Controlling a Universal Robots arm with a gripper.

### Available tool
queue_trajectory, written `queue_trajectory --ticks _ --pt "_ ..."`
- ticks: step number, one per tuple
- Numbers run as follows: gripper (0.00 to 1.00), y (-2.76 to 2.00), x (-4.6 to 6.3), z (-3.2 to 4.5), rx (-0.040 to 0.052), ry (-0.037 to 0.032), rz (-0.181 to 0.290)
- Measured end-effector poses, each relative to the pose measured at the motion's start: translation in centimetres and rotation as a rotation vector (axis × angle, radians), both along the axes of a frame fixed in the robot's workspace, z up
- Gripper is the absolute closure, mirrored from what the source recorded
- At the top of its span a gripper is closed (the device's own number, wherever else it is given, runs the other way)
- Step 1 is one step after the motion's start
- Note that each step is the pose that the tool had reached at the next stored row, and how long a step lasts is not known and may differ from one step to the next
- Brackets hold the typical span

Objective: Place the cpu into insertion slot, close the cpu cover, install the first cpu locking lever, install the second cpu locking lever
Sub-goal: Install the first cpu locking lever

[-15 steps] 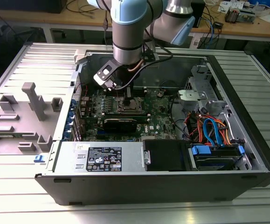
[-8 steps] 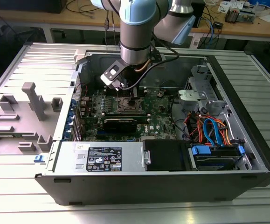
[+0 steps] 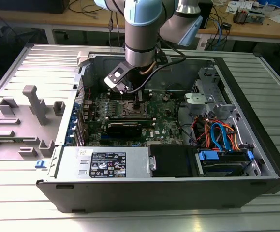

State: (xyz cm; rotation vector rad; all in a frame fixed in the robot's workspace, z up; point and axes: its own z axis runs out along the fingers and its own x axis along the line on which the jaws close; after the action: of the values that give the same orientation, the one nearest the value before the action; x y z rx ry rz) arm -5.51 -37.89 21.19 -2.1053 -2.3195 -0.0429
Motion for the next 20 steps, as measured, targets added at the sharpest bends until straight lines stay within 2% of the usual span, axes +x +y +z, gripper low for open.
queue_trajectory --ticks 4,8,13,17,18,20 --pt "0.89 0.0 0.0 0.23 0.0 0.0 0.0" --pt "0.89 0.0 0.0 1.07 0.0 0.0 0.0" --pt "0.89 0.0 0.0 1.49 0.0002 -0.0001 0.01" --pt "0.89 0.0 0.0 1.5 0.0 0.0 0.062" --pt "0.89 0.0 0.0 1.5 0.0 0.0 0.103" --pt "0.89 0.0 0.0 1.49 0.0 0.0 0.148"
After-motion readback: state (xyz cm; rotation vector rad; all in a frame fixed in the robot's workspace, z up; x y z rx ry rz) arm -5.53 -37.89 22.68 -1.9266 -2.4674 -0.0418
